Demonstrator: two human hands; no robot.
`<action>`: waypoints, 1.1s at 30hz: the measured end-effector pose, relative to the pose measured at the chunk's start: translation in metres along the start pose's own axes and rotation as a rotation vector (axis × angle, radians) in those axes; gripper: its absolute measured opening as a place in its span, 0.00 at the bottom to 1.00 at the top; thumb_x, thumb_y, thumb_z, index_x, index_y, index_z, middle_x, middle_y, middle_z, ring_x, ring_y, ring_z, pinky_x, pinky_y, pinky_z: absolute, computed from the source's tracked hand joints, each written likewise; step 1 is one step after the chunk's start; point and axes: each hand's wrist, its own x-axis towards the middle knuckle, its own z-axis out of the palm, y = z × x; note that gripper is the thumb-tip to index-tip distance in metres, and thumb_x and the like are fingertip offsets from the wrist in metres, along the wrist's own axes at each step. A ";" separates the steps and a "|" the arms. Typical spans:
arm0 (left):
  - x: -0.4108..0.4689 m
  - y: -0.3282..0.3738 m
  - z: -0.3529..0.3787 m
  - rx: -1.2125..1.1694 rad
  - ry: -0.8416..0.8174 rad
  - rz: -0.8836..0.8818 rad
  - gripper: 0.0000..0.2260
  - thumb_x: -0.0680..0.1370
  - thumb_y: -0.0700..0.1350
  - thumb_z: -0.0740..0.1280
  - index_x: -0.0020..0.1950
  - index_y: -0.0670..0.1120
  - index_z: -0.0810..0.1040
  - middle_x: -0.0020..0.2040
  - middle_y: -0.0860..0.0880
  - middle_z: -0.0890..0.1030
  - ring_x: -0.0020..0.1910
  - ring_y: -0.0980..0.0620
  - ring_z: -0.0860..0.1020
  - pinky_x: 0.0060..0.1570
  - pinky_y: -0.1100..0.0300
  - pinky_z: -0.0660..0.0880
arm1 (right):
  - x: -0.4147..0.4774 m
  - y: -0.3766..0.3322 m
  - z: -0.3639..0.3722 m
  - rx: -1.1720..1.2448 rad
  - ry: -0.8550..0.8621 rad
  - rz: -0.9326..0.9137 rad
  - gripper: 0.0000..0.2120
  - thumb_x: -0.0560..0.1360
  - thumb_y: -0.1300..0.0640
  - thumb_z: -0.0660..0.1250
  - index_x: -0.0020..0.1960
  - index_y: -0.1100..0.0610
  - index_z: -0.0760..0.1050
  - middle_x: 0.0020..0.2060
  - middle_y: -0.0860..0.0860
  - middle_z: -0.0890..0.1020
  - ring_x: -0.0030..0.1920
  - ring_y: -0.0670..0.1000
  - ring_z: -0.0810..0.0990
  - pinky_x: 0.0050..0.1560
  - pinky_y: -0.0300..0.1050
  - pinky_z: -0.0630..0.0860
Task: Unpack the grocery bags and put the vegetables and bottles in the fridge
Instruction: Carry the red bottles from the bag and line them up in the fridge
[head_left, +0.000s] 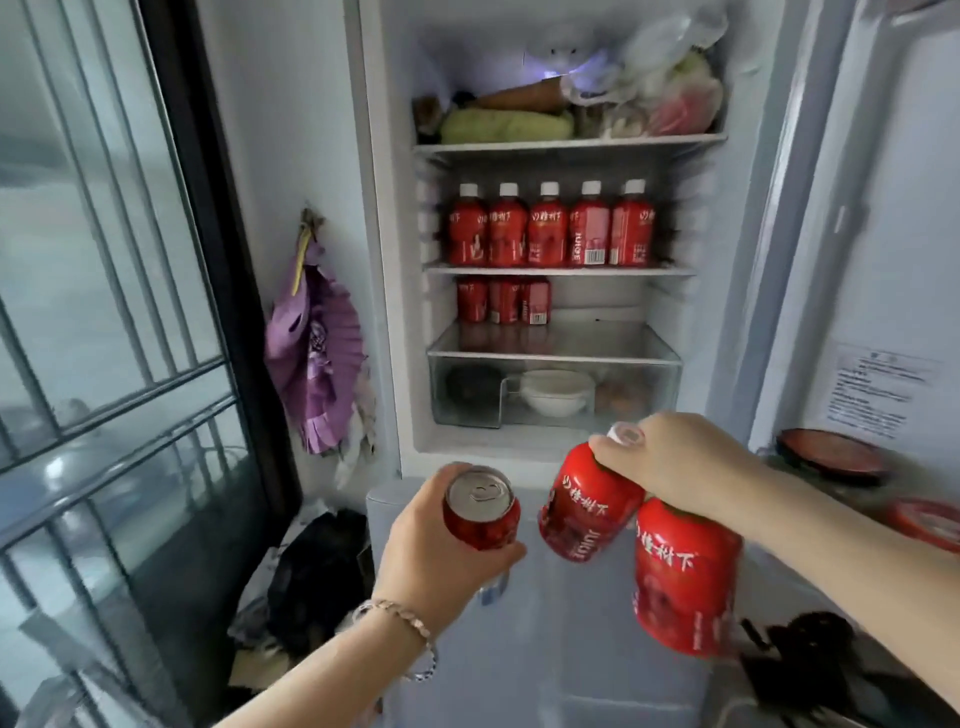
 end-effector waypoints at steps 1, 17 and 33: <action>0.019 -0.005 0.005 -0.005 0.001 0.011 0.26 0.59 0.44 0.81 0.49 0.60 0.72 0.45 0.62 0.78 0.46 0.70 0.75 0.41 0.79 0.70 | 0.019 0.000 0.001 0.004 0.000 -0.002 0.25 0.74 0.35 0.55 0.29 0.52 0.61 0.27 0.49 0.71 0.31 0.49 0.72 0.37 0.44 0.67; 0.321 -0.027 0.057 -0.060 0.218 0.078 0.27 0.61 0.45 0.80 0.52 0.60 0.69 0.44 0.65 0.74 0.45 0.64 0.75 0.47 0.68 0.71 | 0.295 -0.014 -0.013 -0.050 0.114 0.003 0.27 0.74 0.32 0.55 0.33 0.56 0.67 0.27 0.50 0.71 0.30 0.50 0.71 0.30 0.43 0.64; 0.404 -0.063 0.086 -0.027 0.177 0.018 0.33 0.71 0.46 0.73 0.71 0.46 0.61 0.68 0.46 0.66 0.66 0.49 0.68 0.64 0.53 0.67 | 0.345 -0.044 0.005 -0.017 0.073 0.058 0.25 0.75 0.35 0.57 0.31 0.54 0.66 0.23 0.49 0.70 0.27 0.48 0.69 0.29 0.42 0.63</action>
